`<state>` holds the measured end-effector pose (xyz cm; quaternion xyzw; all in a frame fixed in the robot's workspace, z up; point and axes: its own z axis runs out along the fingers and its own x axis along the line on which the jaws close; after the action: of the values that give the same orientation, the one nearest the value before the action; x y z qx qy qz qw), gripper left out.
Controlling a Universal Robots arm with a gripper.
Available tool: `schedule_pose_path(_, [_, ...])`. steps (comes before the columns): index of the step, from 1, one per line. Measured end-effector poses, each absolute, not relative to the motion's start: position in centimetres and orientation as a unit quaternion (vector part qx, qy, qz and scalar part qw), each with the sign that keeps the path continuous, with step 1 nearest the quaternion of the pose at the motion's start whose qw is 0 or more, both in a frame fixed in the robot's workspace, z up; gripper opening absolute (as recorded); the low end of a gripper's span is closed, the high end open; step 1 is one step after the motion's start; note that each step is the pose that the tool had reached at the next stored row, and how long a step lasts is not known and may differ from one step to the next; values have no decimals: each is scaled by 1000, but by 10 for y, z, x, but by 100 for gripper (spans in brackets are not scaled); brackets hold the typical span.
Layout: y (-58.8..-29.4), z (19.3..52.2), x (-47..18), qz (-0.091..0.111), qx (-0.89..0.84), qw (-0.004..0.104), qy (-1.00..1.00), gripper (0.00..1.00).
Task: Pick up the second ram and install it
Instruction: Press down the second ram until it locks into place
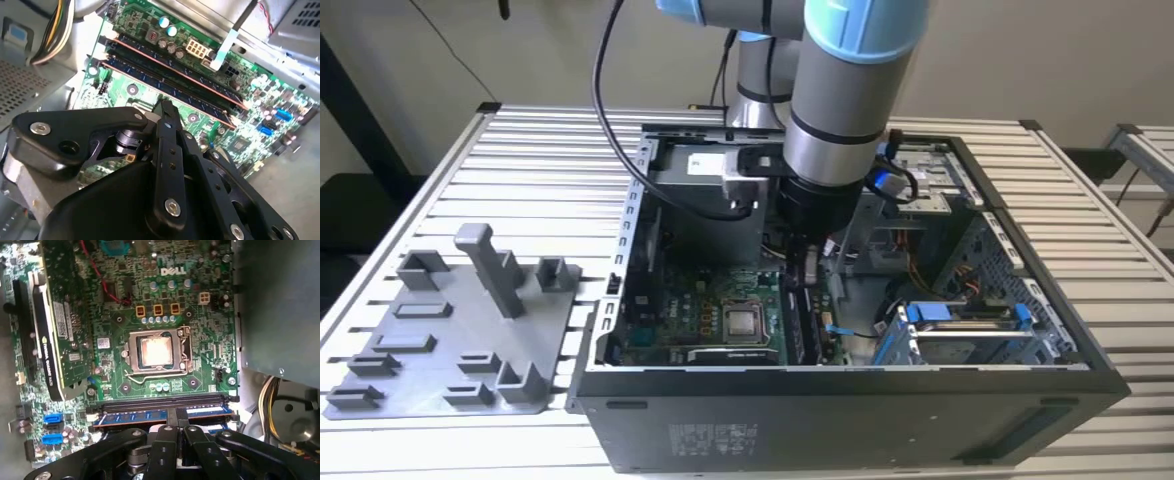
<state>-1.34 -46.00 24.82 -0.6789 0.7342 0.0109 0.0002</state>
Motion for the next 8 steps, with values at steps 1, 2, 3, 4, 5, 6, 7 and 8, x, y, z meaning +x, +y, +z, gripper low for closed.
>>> schedule_pose_path(1, [-460,248,-14,11,-682,0,731,11])
schedule_pose_path(2, [-460,248,-14,11,-682,0,731,11])
schedule_pose_path(3, [-460,248,-14,11,-682,0,731,11])
schedule_pose_path(4, [-460,248,-14,11,-682,0,731,11])
schedule_pose_path(5, [-460,248,-13,11,-682,0,731,11])
schedule_pose_path(6, [-460,246,-13,11,-683,0,731,11])
schedule_pose_path(7, [-460,245,-11,11,-683,0,731,11])
schedule_pose_path(8, [-460,244,-9,12,-683,-1,730,11])
